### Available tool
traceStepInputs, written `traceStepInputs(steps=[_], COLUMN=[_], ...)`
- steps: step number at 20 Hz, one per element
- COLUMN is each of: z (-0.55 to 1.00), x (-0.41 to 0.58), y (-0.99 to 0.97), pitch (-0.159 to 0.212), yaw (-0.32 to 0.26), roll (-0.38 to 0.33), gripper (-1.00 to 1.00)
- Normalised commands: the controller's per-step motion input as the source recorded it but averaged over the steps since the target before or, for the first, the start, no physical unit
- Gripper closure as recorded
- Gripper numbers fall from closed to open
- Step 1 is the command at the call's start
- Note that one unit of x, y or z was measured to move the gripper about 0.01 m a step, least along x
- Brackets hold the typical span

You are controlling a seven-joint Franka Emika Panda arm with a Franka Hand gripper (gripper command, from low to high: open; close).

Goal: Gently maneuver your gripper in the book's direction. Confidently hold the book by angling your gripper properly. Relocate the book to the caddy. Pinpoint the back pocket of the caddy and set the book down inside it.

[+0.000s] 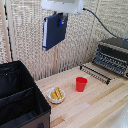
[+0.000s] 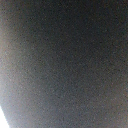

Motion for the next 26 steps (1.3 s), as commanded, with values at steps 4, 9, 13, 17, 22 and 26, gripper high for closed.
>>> traceStepInputs(steps=[4,9,13,17,22,26], z=[0.32,0.35,0.34,0.33,0.31,0.29], x=[0.06,0.05,0.058,0.072,0.101,0.165], y=[0.77,0.74,0.74,0.74,0.77,0.8], pitch=[0.048,0.023,0.02,0.019,0.026,0.031], yaw=[-0.076,-0.096,-0.1,-0.103,-0.095,-0.085], roll=[0.005,0.01,0.011,0.009,0.009,0.009], gripper=[1.0,1.0,1.0,1.0,1.0,1.0])
